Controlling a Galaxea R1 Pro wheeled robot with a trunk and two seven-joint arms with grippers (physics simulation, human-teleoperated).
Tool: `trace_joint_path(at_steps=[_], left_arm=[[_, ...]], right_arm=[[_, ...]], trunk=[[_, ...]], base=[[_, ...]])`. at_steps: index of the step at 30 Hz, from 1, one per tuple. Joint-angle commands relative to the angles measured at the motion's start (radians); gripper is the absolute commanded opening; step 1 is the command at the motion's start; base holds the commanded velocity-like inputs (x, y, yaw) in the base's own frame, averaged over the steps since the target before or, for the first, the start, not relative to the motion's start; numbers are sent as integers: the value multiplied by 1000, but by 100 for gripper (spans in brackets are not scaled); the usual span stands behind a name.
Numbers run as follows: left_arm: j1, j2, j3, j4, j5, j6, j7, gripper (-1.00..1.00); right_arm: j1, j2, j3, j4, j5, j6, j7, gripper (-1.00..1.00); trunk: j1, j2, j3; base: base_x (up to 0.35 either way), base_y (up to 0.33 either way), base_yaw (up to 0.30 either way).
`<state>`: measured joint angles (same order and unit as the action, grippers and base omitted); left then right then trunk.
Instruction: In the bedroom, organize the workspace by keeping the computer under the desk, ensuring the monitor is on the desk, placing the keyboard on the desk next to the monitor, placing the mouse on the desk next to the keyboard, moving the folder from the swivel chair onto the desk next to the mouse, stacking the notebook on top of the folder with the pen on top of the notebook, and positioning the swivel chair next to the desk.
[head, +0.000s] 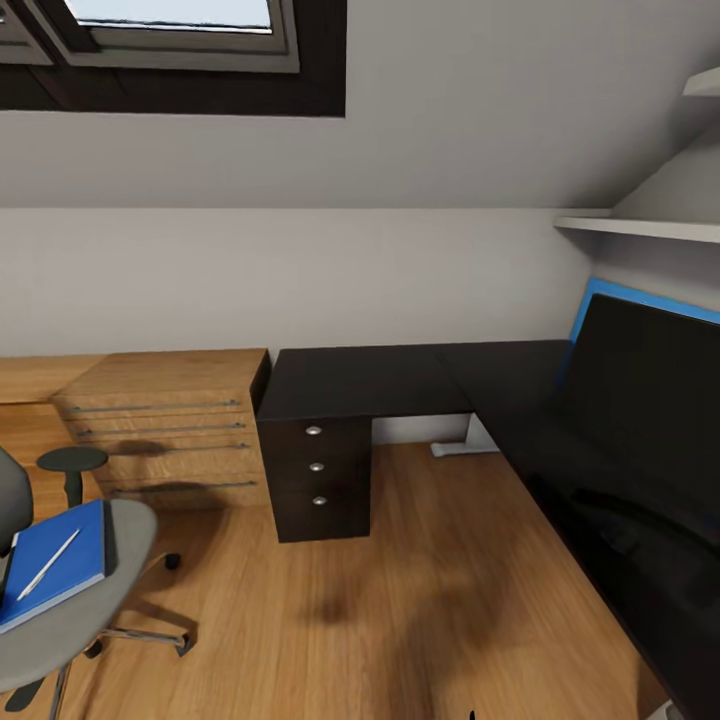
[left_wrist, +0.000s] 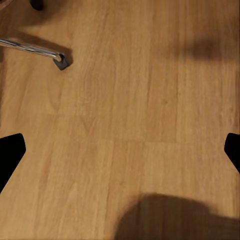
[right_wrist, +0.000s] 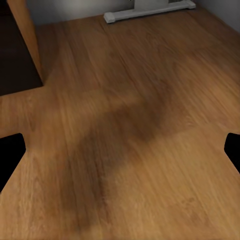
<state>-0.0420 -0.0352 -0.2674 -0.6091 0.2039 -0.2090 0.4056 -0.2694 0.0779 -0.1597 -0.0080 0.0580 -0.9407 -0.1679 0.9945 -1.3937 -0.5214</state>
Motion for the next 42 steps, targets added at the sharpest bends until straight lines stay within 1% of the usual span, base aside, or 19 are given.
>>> trace_joint_path(at_steps=[1,6,7,10,11,12,14,16,19,21,22,24,25,27,29,33,38,40,42], left_arm=[[-1,1,-12,-6,11,-6,8,100],[-1,3,-18,-102,15,5,9,100],[-1,3,-18,-142,15,14,9,100],[-1,3,-17,-215,15,51,10,100],[-1,3,-17,-242,15,72,11,100],[-1,3,-15,-334,15,168,11,100],[-1,3,-15,-405,15,248,12,100],[-1,3,-14,-561,15,410,14,100],[-1,1,-13,-780,15,591,15,100],[-1,-3,-12,-839,15,634,15,100],[-1,-11,-9,-888,15,671,15,100],[-1,-21,-6,-922,15,699,15,100],[-1,-29,-3,-941,15,719,15,100],[-1,-34,-1,-949,15,731,15,100],[-1,-39,2,-943,12,744,16,100],[-1,-33,7,-938,10,752,24,100],[-1,-24,25,-937,11,753,34,100],[-1,-22,29,-937,11,753,35,100],[-1,-22,32,-936,11,754,36,100]], right_arm=[[-1,0,-5,0,6,-2,-4,100],[-1,34,-3,-34,6,-2,-5,100],[-1,44,-4,-70,6,4,-7,100],[-2,54,-5,-144,5,21,-9,100],[-2,56,-5,-173,4,29,-9,100],[-2,63,-6,-268,2,70,-11,100],[-2,67,-5,-338,1,122,-12,100],[-2,77,-7,-521,0,293,-15,100],[-2,92,-6,-853,-6,680,-22,100],[-2,95,-3,-956,-7,832,-24,100],[-2,97,7,-1063,-7,1006,-28,100],[-2,97,18,-1166,-7,1170,-32,100],[-2,97,24,-1283,-8,1328,-36,100],[-2,97,29,-1373,-8,1450,-39,100],[3,97,34,-1471,-10,1612,-41,100],[34,97,36,-1515,-11,1705,-33,100],[55,97,37,-1510,-12,1679,-32,100],[59,97,37,-1511,-14,1662,-33,100],[61,97,37,-1511,-36,1654,-34,100]], trunk=[[-4,7,2],[-23,42,18],[-27,49,21],[-39,70,30],[-42,77,34],[-46,84,37],[-54,98,43],[-62,112,49],[-73,133,59],[-81,147,65],[-85,154,68],[-92,168,74],[-96,175,77],[-104,189,84],[-111,203,90],[-127,231,103],[-146,266,118],[-146,266,118],[-146,266,118]], base=[[3,4,-1],[1,1,0],[0,0,0],[0,0,0],[0,0,0],[0,0,0],[0,0,0],[0,0,0],[0,0,0],[0,0,0],[0,0,0],[0,0,0],[0,0,0],[0,0,0],[0,0,0],[0,0,0],[0,0,0],[0,0,0],[0,0,-28]])
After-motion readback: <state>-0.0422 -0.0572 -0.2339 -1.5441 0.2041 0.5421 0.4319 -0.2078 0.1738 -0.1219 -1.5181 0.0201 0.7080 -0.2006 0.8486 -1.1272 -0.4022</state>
